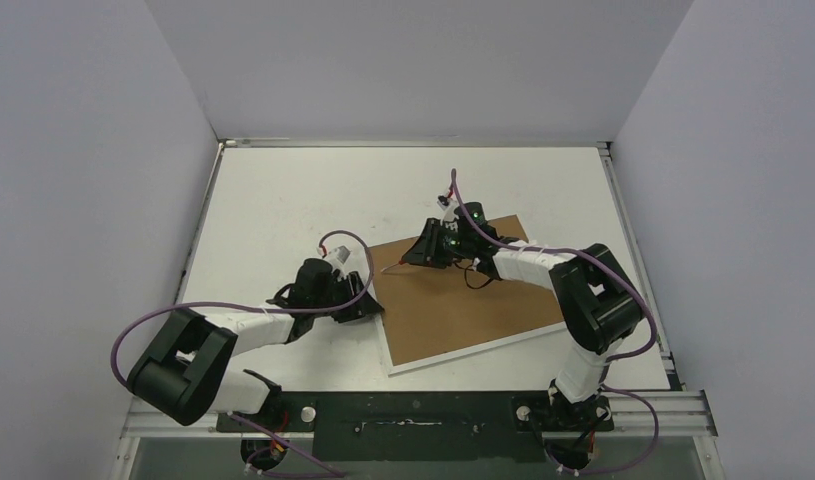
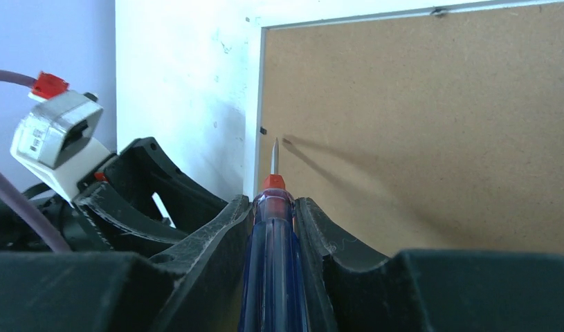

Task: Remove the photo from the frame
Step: Release the photo frame item from the photo frame.

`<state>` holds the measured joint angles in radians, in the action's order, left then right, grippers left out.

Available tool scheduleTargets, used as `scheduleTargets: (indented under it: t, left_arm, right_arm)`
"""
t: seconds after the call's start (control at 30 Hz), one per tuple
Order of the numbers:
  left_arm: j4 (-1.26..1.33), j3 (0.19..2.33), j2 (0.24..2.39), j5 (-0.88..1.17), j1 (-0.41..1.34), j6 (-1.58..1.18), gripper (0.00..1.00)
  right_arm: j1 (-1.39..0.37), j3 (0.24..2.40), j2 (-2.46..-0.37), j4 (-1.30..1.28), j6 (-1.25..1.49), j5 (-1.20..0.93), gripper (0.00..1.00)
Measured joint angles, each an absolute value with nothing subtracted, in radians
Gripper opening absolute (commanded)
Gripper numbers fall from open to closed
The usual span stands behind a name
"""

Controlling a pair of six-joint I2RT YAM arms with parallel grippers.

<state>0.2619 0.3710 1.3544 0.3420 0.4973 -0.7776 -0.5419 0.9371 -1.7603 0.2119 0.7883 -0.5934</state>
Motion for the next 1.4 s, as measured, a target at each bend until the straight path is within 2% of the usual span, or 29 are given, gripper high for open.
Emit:
scheduleTargets:
  t: [0.37,0.47,0.53,0.57,1.03,1.4]
  left_arm:
    - [0.074,0.518,1.42,0.205,0.547,-0.836,0.45]
    - [0.06,0.546,1.445,0.159,0.576,-0.841,0.33]
    - [0.056,0.563,1.467,0.121,0.598,-0.848,0.2]
    - [0.055,0.567,1.475,0.103,0.608,-0.852,0.17]
    - [0.074,0.558,1.48,0.017,0.653,-0.845,0.07]
    - [0.123,0.535,1.48,0.018,0.653,-0.842,0.0]
  right_arm:
    - [-0.542,0.954,-1.766,0.156,0.749,-0.596,0.0]
    - [-0.542,0.955,-1.766,0.154,0.744,-0.599,0.0]
    - [-0.542,0.955,-1.766,0.154,0.744,-0.6,0.0]
    - [-0.542,0.955,-1.766,0.153,0.743,-0.6,0.0]
    - [-0.504,0.96,-1.768,0.135,0.714,-0.633,0.0]
    - [-0.478,1.011,-1.866,0.197,0.711,-0.739,0.0]
